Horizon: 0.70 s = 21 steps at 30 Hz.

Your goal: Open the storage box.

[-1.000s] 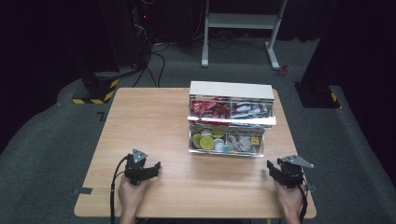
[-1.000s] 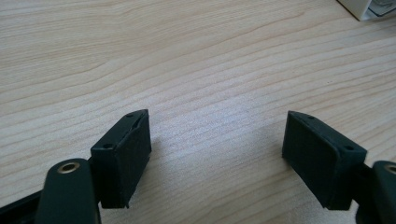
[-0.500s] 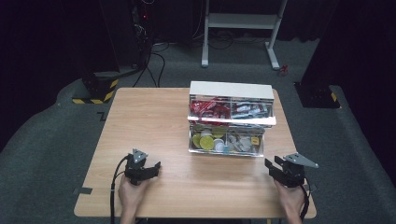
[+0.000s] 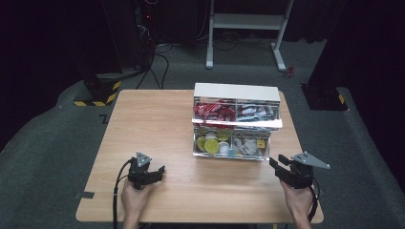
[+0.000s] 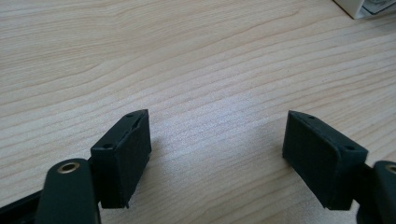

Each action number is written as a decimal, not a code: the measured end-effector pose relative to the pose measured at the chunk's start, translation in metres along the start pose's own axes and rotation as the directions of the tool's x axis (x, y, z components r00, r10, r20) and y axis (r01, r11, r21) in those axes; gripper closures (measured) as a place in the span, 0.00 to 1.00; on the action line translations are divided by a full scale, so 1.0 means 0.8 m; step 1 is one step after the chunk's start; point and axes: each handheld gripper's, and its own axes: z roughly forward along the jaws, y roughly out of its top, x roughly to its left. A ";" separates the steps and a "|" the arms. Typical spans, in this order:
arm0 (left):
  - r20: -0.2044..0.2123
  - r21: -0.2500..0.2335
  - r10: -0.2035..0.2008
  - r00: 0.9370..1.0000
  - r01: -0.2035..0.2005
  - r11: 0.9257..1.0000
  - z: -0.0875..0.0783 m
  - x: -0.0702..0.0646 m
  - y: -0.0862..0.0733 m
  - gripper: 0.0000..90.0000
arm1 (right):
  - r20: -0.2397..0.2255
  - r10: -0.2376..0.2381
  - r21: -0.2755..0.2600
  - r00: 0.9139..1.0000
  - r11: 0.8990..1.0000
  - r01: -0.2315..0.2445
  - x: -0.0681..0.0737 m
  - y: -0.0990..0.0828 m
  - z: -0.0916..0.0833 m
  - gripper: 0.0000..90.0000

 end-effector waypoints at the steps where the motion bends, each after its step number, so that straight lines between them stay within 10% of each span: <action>1: 0.000 0.000 -0.001 1.000 0.001 1.000 0.000 0.000 0.000 0.26 | -0.002 -0.006 -0.003 1.000 1.000 0.006 0.002 0.003 -0.001 0.64; 21: 0.007 0.002 0.007 1.000 -0.007 1.000 -0.001 -0.001 0.000 0.26 | -0.108 -0.134 -0.033 0.985 0.991 0.131 0.035 0.058 -0.011 0.67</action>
